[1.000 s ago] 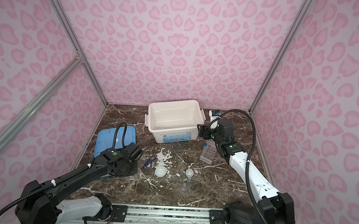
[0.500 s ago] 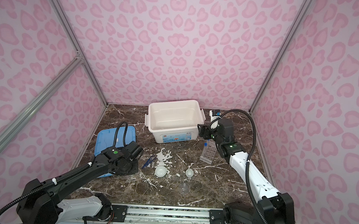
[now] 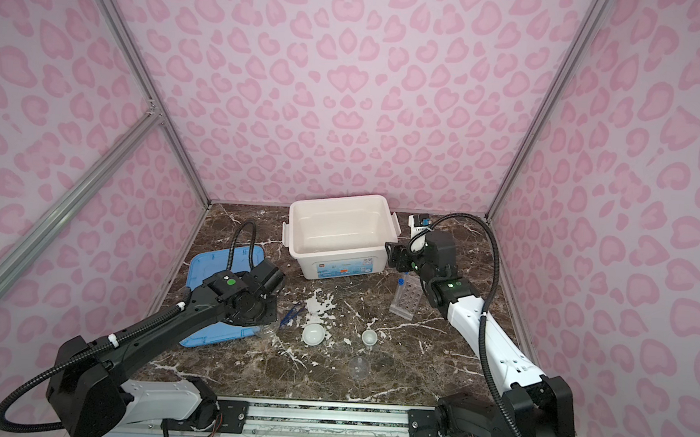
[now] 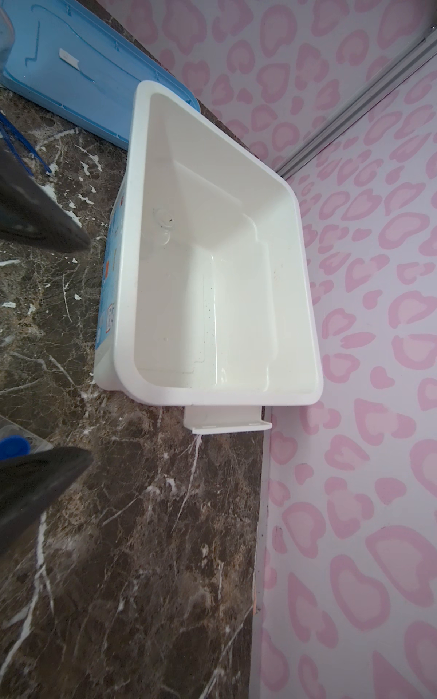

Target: Organize the chemistry lab equipment

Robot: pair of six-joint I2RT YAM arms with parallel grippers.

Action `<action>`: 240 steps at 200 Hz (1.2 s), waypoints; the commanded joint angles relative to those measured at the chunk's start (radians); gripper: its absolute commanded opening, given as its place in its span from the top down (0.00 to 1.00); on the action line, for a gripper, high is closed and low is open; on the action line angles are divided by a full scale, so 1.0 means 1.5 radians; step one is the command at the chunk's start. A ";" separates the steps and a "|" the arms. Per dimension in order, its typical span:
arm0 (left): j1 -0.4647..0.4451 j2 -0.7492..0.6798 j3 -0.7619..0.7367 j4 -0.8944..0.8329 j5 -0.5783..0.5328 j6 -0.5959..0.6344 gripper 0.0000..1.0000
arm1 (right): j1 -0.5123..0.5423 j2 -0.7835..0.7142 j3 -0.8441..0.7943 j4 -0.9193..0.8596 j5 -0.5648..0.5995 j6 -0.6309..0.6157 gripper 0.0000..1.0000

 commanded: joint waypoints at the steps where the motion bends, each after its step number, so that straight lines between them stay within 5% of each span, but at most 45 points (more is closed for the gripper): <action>1: 0.002 0.023 0.041 -0.023 -0.023 0.031 0.85 | 0.000 0.000 -0.004 0.017 0.004 0.001 0.18; 148: -0.002 0.060 0.308 -0.025 -0.007 0.138 0.88 | -0.007 0.031 0.023 0.018 -0.015 0.016 0.18; 240: 0.028 0.182 0.503 -0.013 0.017 0.220 0.88 | -0.007 0.069 0.062 0.007 -0.037 0.036 0.20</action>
